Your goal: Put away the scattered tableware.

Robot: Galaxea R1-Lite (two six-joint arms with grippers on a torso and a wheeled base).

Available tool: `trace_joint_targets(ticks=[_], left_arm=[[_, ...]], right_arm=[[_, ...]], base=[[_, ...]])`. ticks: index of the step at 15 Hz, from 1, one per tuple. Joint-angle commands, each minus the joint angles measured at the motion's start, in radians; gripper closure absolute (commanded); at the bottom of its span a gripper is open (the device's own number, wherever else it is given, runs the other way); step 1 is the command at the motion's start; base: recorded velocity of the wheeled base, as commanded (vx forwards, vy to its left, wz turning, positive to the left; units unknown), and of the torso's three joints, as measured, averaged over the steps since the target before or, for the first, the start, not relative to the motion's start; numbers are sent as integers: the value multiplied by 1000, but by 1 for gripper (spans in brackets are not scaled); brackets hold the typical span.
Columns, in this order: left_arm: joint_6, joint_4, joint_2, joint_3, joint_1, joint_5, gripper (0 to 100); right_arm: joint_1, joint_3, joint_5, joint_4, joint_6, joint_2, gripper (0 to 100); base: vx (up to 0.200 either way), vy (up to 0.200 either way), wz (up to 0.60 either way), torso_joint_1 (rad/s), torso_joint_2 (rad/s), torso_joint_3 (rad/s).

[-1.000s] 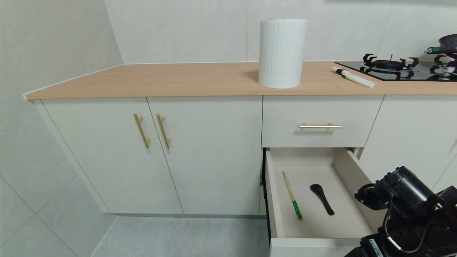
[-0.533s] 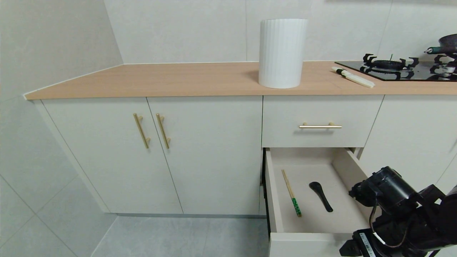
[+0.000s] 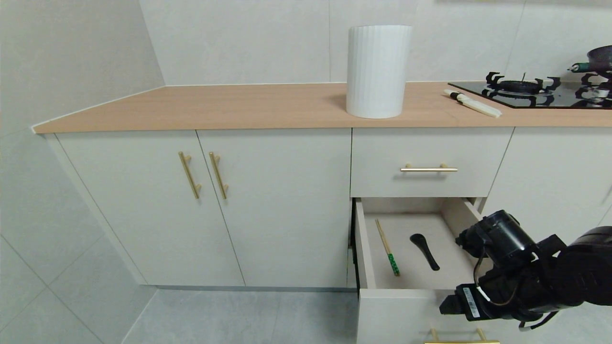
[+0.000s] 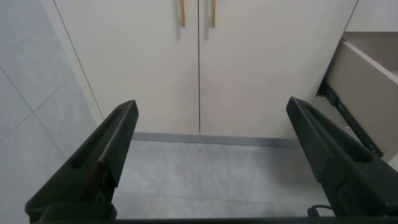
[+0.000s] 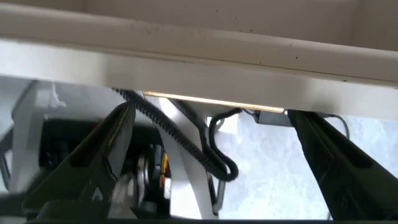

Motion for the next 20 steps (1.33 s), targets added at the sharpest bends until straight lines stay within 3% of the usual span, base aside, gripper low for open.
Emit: trace_joint_targets(ticks=[1,13,16,20], left_arm=[[0,0,0,0,0,0,0],[0,0,0,0,0,0,0],[0,0,0,0,0,0,0],[0,0,0,0,0,0,0]], right_arm=[[-20,-34,-1,-23,-6,63,0],[-123,-412,-3,-105,-54,357,0],[-138,-415,-3,-227,-54,419,0],[-149,-399,-66,-510,-52,535,0]], base=[[0,0,0,0,0,0],[0,0,0,0,0,0],[0,0,0,0,0,0],[0,0,0,0,0,0]])
